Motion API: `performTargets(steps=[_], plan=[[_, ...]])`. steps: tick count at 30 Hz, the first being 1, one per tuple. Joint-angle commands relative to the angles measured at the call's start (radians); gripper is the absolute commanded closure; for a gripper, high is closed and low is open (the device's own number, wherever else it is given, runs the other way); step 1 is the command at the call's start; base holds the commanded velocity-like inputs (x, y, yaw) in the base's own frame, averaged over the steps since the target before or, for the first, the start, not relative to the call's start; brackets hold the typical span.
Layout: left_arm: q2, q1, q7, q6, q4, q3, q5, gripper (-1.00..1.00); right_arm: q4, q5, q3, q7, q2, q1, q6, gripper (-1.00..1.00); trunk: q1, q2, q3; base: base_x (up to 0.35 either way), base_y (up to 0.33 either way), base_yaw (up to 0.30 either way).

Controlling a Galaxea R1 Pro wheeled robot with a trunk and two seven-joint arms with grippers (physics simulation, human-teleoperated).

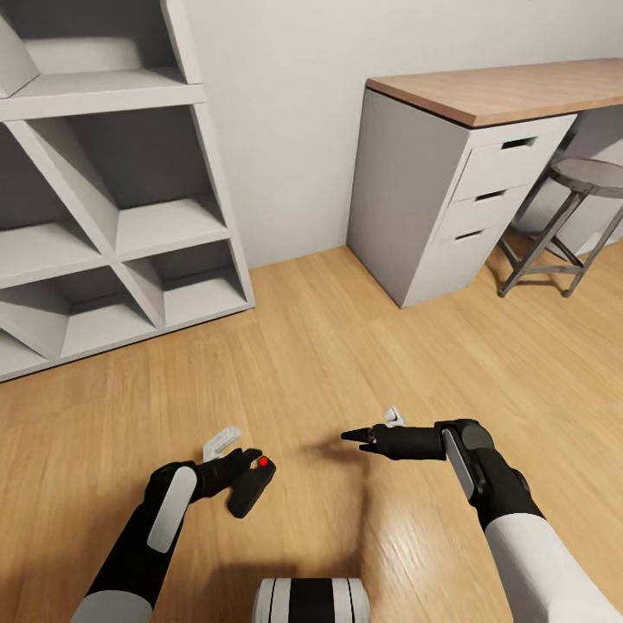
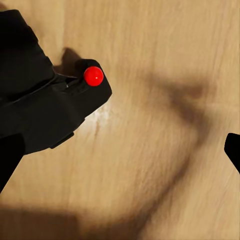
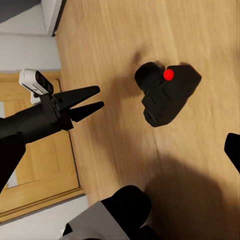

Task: Attach the digital camera to the camera tripod in the bedroom.

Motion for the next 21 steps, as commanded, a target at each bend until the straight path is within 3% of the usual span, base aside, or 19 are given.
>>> performTargets(steps=[1,8,12,18,19,21], plan=[[-0.001,0.0,0.008,0.005,-0.005,0.002,0.011,-1.0,0.0,-0.006,0.0,-0.002,0.0,0.0,0.008,-1.0,0.0,-0.001,-0.005,0.0,0.0,0.0],[-0.002,0.0,0.01,0.007,-0.042,-0.002,0.003,-1.0,0.0,-0.005,-0.001,-0.008,0.001,0.0,0.005,-1.0,0.003,-0.002,-0.032,0.0,0.0,0.0],[0.0,0.0,0.017,0.007,-0.091,-0.035,-0.014,-1.0,0.0,-0.004,-0.001,-0.013,0.0,-0.001,0.005,-1.0,0.005,-0.003,-0.047,0.0,0.0,0.0],[0.011,0.0,0.019,0.06,-0.19,-0.112,-0.089,-1.0,0.001,-0.003,-0.002,-0.015,0.0,-0.001,0.005,-1.0,0.008,-0.005,-0.07,0.0,0.0,0.0],[0.012,0.0,0.018,0.097,-0.211,-0.132,-0.122,-1.0,0.001,-0.003,-0.002,-0.015,0.0,-0.001,0.005,-1.0,0.008,-0.005,-0.074,0.0,0.0,0.0],[0.013,0.0,0.019,0.135,-0.225,-0.15,-0.156,-1.0,0.001,-0.003,-0.002,-0.015,0.0,-0.001,0.005,-1.0,0.009,-0.005,-0.082,0.0,0.0,0.0]])
